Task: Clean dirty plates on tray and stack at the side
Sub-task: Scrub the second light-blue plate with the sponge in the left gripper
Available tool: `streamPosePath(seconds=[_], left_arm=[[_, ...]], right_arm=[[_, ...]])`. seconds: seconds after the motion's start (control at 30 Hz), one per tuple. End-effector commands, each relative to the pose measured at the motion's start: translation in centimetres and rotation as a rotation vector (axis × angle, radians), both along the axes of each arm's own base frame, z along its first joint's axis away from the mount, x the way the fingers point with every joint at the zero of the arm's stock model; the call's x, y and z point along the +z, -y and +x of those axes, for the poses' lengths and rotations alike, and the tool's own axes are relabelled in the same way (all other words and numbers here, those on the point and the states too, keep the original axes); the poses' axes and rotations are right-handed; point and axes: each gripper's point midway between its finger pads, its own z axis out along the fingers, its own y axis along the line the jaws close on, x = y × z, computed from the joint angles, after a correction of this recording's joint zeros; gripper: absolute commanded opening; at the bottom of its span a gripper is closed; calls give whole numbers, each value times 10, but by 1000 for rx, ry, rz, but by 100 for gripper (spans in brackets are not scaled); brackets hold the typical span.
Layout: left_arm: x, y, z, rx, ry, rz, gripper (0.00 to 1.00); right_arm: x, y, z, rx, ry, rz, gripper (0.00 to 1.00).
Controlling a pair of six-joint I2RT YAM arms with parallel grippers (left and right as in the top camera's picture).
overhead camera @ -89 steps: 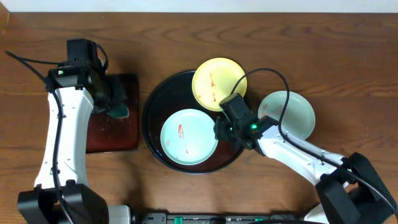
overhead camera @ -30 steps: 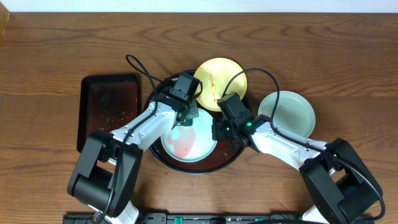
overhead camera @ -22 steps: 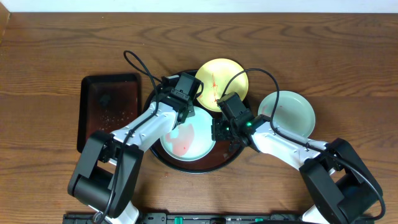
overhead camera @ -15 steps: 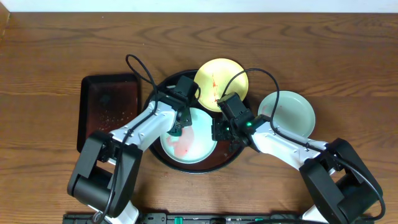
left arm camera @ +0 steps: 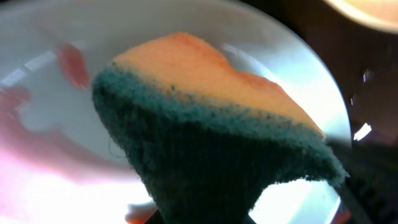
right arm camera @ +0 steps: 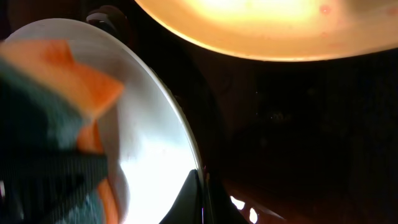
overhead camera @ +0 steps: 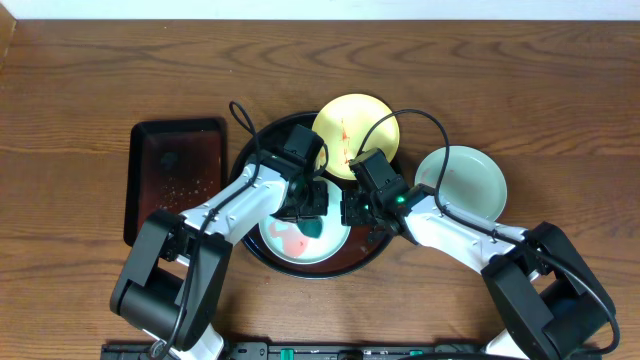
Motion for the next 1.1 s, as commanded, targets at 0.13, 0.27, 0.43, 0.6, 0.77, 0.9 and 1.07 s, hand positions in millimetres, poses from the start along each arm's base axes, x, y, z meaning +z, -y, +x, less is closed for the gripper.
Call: streamPosePath(seconds=[0.13, 0.27, 0.43, 0.6, 0.77, 0.9, 1.07], left_arm=[[-3, -76, 36, 359, 197, 388, 8], [-3, -91, 25, 418, 169, 453, 7], [-10, -81, -6, 322, 18, 416, 7], [-9, -13, -37, -8, -160, 48, 7], [-5, 2, -41, -42, -181, -41, 8], [-4, 8, -29, -45, -127, -65, 8], [-8, -14, 13, 64, 56, 84, 8]], right_arm=[[-3, 6, 2, -5, 2, -20, 1], [-3, 6, 2, -5, 1, -21, 1], [-3, 6, 2, -5, 3, -20, 1], [-3, 6, 3, -7, 6, -23, 1], [-3, 7, 3, -8, 6, -26, 1], [-3, 7, 3, -8, 6, -26, 1], [-3, 7, 3, -8, 6, -26, 1]])
